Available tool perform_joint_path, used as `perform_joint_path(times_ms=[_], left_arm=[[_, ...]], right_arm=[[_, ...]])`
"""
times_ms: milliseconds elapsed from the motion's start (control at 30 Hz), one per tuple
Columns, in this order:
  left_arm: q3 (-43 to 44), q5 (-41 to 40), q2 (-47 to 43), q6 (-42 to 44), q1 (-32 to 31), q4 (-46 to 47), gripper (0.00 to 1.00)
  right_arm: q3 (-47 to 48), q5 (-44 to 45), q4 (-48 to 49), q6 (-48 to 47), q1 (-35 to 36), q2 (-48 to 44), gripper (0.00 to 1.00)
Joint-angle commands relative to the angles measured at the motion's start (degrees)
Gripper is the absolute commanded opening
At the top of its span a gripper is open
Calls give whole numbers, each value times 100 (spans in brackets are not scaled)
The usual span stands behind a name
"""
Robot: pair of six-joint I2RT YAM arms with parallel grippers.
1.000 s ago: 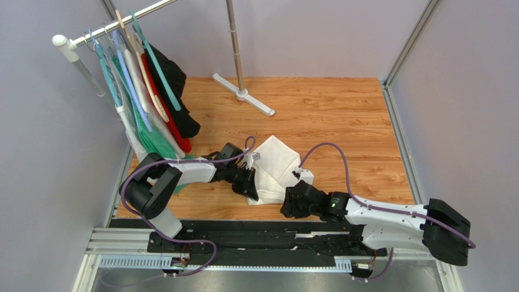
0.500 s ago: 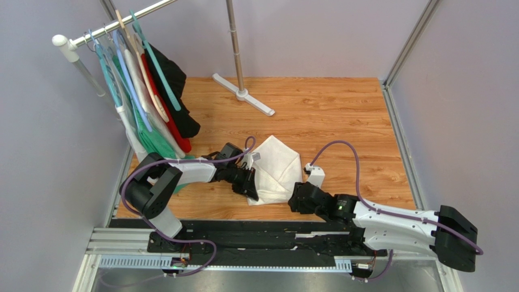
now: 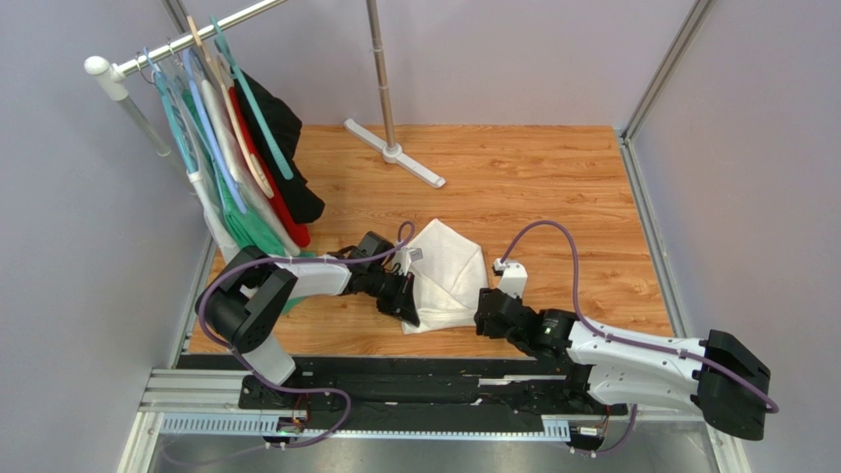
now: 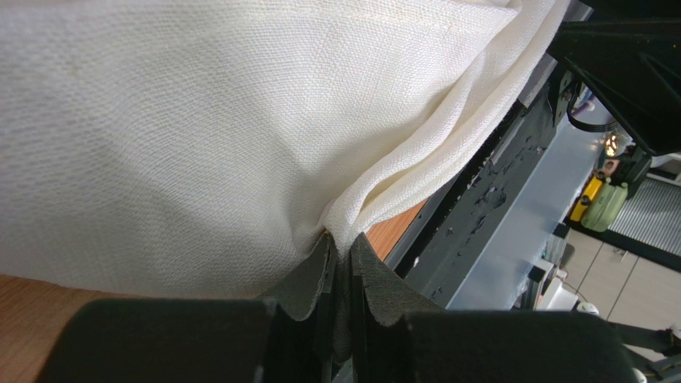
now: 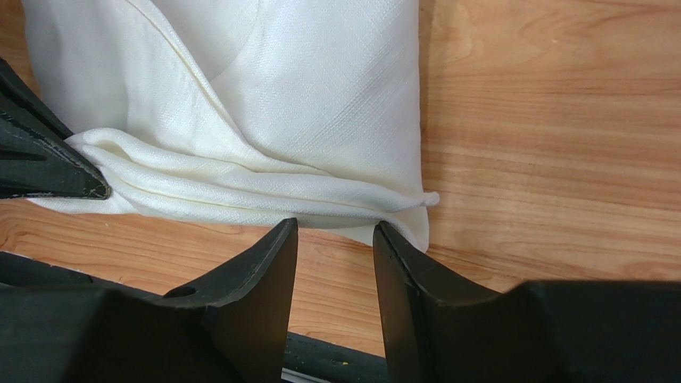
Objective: Fold the napkin, place the utensils inside, and roll it up
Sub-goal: Roll the napkin with the utensil
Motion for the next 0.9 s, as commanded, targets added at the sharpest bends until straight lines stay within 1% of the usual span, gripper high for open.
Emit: perform_joint_path(times_ms=[0, 433, 567, 600, 667, 700, 800, 833, 867], left_arm=[[-127, -193, 119, 91, -5, -150, 0], [-163, -184, 84, 21, -5, -106, 0], [-163, -132, 110, -23, -5, -88, 0], [-145, -123, 101, -32, -5, -88, 0], [-110, -61, 136, -58, -5, -149, 0], [-84, -26, 154, -58, 4, -193, 0], [4, 193, 251, -129, -5, -246, 0], [4, 272, 268, -164, -5, -255, 0], [-4, 299, 277, -181, -5, -272, 0]], right_arm=[[205, 185, 369, -370, -170, 223, 44], [-49, -351, 940, -538, -679, 743, 44], [-32, -553, 993, -721, -715, 577, 45], [107, -666, 941, -1070, -715, 506, 45], [327, -842, 749, -1459, -697, 348, 46], [555, -878, 678, -1869, -671, 295, 46], [873, -844, 492, -2547, -321, 163, 47], [960, -843, 536, -2750, -6, 137, 47], [979, -774, 649, -2883, 136, 110, 47]])
